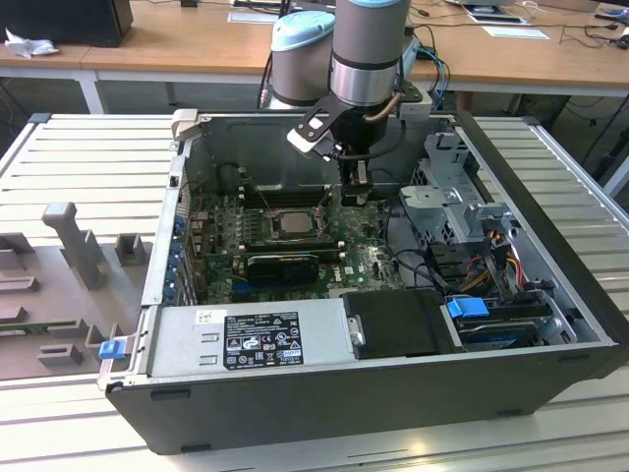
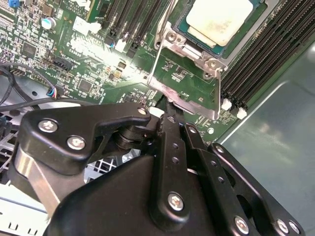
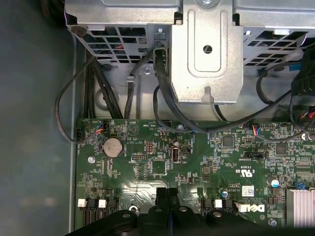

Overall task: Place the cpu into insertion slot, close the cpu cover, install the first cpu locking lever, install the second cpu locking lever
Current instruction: 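Close the cpu cover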

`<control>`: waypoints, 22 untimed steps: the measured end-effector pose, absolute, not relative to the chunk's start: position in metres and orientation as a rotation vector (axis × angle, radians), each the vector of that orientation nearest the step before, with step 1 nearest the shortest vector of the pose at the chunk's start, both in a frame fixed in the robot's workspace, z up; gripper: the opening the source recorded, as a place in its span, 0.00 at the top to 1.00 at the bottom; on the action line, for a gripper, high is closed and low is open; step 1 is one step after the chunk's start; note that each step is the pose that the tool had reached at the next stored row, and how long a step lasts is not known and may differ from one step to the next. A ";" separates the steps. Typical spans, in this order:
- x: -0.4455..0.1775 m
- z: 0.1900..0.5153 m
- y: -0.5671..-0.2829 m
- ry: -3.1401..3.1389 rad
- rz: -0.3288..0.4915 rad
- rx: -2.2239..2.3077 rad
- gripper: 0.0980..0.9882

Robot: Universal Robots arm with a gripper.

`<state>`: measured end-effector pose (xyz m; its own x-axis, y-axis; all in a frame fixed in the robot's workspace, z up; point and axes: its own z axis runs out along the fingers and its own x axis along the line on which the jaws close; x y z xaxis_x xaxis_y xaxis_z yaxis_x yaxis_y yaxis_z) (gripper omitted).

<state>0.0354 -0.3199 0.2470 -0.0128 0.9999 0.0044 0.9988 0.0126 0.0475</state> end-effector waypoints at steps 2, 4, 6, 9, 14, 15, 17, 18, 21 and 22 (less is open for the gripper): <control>0.035 0.247 -0.320 2.214 0.057 2.186 0.99; 0.035 0.247 -0.320 2.214 0.057 2.186 0.99; 0.034 0.247 -0.320 2.214 0.058 2.186 0.99; 0.033 0.247 -0.320 2.214 0.058 2.186 0.99; 0.032 0.247 -0.320 2.213 0.057 2.186 0.99; 0.032 0.247 -0.320 2.214 0.058 2.186 0.99; 0.031 0.247 -0.320 2.214 0.057 2.186 0.99; 0.030 0.247 -0.320 2.213 0.057 2.186 0.99; 0.028 0.247 -0.320 2.213 0.057 2.186 0.99; 0.028 0.247 -0.320 2.213 0.057 2.186 0.99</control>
